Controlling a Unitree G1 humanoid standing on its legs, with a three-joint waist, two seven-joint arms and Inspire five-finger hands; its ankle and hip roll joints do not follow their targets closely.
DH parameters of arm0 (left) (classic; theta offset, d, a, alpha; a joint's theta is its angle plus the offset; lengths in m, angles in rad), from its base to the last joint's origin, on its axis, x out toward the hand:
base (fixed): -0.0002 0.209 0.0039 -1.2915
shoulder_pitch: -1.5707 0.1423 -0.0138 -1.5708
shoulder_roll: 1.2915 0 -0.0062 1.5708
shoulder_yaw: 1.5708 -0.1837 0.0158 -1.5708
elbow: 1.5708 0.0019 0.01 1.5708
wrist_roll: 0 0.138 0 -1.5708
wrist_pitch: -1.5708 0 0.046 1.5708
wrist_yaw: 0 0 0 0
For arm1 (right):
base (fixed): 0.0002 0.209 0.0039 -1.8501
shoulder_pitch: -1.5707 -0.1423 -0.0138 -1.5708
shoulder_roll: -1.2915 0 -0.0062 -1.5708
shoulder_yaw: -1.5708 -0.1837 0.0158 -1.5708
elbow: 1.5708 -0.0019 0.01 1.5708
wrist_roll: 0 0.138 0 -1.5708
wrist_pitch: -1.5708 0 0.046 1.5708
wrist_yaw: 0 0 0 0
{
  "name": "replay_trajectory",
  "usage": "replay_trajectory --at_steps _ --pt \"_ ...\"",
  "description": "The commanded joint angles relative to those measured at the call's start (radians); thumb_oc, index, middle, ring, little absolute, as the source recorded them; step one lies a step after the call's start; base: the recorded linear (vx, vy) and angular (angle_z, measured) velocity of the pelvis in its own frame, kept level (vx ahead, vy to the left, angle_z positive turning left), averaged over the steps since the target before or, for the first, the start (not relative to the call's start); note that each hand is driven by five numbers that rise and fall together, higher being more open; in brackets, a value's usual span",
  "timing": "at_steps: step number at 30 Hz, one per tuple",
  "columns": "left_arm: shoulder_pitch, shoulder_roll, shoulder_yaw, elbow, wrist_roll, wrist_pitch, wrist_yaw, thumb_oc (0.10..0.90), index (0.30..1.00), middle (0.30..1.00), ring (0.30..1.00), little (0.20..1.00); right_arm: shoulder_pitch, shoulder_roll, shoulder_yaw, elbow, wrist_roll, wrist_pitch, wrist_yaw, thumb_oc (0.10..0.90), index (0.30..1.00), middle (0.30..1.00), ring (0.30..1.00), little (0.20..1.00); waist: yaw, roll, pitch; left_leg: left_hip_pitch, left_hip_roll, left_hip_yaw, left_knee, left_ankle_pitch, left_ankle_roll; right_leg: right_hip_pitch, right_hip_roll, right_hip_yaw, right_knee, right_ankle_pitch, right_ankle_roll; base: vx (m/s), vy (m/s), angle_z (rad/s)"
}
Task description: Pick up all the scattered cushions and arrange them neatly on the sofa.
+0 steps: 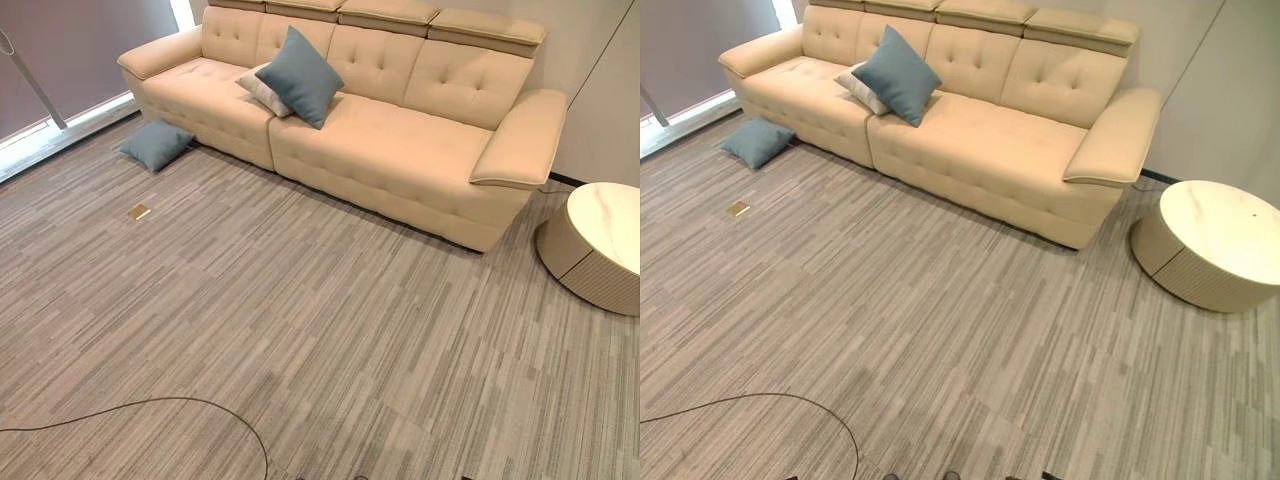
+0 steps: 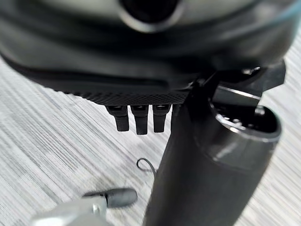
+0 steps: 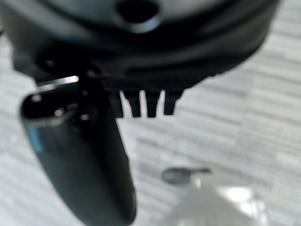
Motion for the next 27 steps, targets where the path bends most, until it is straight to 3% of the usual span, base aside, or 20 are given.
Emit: replay_trajectory --at_steps 1,13,16,18,19,22,23,24,25,26,27 --pt "-0.051 0.003 -0.010 -0.008 0.023 -0.057 0.036 0.800 0.900 0.900 0.900 0.900 -0.035 0.019 0.043 -0.013 -0.009 -0.036 -0.020 0.800 0.900 0.900 0.900 0.900 0.007 -0.042 -0.014 0.009 0.054 -0.029 0.001 -0.077 -0.072 0.005 -0.106 0.025 0.006 -0.012 0.120 0.00 0.000 0.00" --pt "-0.103 -0.027 -0.113 0.003 0.150 -0.045 0.065 0.800 0.900 0.900 0.900 0.900 -0.053 0.053 0.140 -0.061 -0.099 -0.023 -0.033 0.800 0.900 0.900 0.900 0.900 0.004 -0.047 0.011 -0.011 0.057 -0.033 0.001 -0.075 -0.069 -0.011 -0.100 0.022 0.006 -0.004 0.110 0.02 -0.021 0.00" --pt "-0.122 -0.023 -0.128 -0.007 0.140 -0.046 0.061 0.800 0.900 0.900 0.900 0.900 -0.073 0.068 0.170 -0.049 -0.127 -0.010 -0.030 0.800 0.900 0.900 0.900 0.900 0.009 -0.046 0.040 -0.031 0.076 -0.047 0.004 -0.060 -0.071 -0.058 -0.087 0.023 0.072 -0.034 0.086 0.04 -0.092 0.05" --pt "-0.125 -0.024 -0.132 -0.010 0.136 -0.044 0.058 0.800 0.900 0.900 0.900 0.900 -0.079 0.070 0.180 -0.044 -0.146 -0.005 -0.029 0.800 0.900 0.900 0.900 0.900 0.014 -0.052 0.049 -0.072 0.082 -0.049 0.079 -0.078 -0.074 -0.073 -0.087 0.031 0.102 -0.055 0.071 0.02 -0.084 0.10" --pt "-0.134 -0.024 -0.142 -0.016 0.136 -0.041 0.053 0.800 0.900 0.900 0.900 0.900 -0.082 0.071 0.209 -0.036 -0.186 0.001 -0.029 0.800 0.900 0.900 0.900 0.900 0.036 -0.064 0.079 -0.156 0.073 -0.051 0.238 -0.093 -0.084 -0.063 -0.087 0.025 0.112 -0.082 0.049 0.03 -0.105 0.12" --pt "-0.163 -0.024 -0.180 -0.043 0.162 -0.039 0.061 0.800 0.900 0.900 0.900 0.900 -0.107 0.066 0.264 -0.011 -0.283 0.029 -0.041 0.800 0.900 0.900 0.900 0.900 0.064 -0.069 0.129 -0.324 0.096 -0.024 0.497 -0.014 -0.094 -0.035 -0.081 -0.018 0.114 -0.120 0.017 0.06 -0.120 0.28" --pt "-0.163 -0.024 -0.180 -0.043 0.162 -0.038 0.061 0.800 0.900 0.900 0.900 0.900 -0.107 0.067 0.264 -0.011 -0.283 0.029 -0.041 0.800 0.900 0.900 0.900 0.900 0.062 -0.070 0.126 -0.328 0.095 -0.025 0.495 -0.012 -0.094 -0.039 -0.082 -0.020 0.114 -0.119 0.017 0.19 -0.090 0.39" --pt "-0.185 -0.028 -0.227 -0.065 0.219 -0.042 0.076 0.800 0.900 0.900 0.900 0.900 -0.125 0.071 0.323 -0.007 -0.338 0.047 -0.044 0.800 0.900 0.900 0.900 0.900 0.083 -0.075 0.133 -0.401 0.089 0.017 0.524 -0.025 -0.089 -0.004 -0.080 -0.042 0.090 -0.137 0.020 0.36 0.006 0.64" --pt "-0.149 -0.010 -0.236 -0.070 0.272 -0.055 0.088 0.800 0.900 0.900 0.900 0.900 -0.149 0.069 0.341 -0.024 -0.346 0.040 -0.051 0.800 0.900 0.900 0.900 0.900 0.120 -0.081 0.122 -0.438 0.038 0.015 0.428 -0.050 -0.068 0.021 -0.074 -0.042 0.065 -0.145 0.034 0.37 0.006 0.75" --pt "-0.149 -0.010 -0.236 -0.070 0.272 -0.055 0.088 0.800 0.900 0.900 0.900 0.900 -0.149 0.069 0.341 -0.024 -0.346 0.040 -0.051 0.800 0.900 0.900 0.900 0.900 0.119 -0.082 0.119 -0.438 0.036 0.015 0.423 -0.046 -0.067 0.019 -0.075 -0.043 0.065 -0.144 0.035 0.37 0.077 0.66" --pt "-0.115 0.011 -0.210 -0.051 0.291 -0.048 0.117 0.800 0.900 0.900 0.900 0.900 -0.166 0.068 0.347 -0.036 -0.342 0.033 -0.053 0.800 0.900 0.900 0.900 0.900 0.148 -0.089 0.113 -0.445 0.026 -0.008 0.351 -0.024 -0.068 0.033 -0.069 -0.044 0.048 -0.149 0.043 0.32 0.071 0.29"
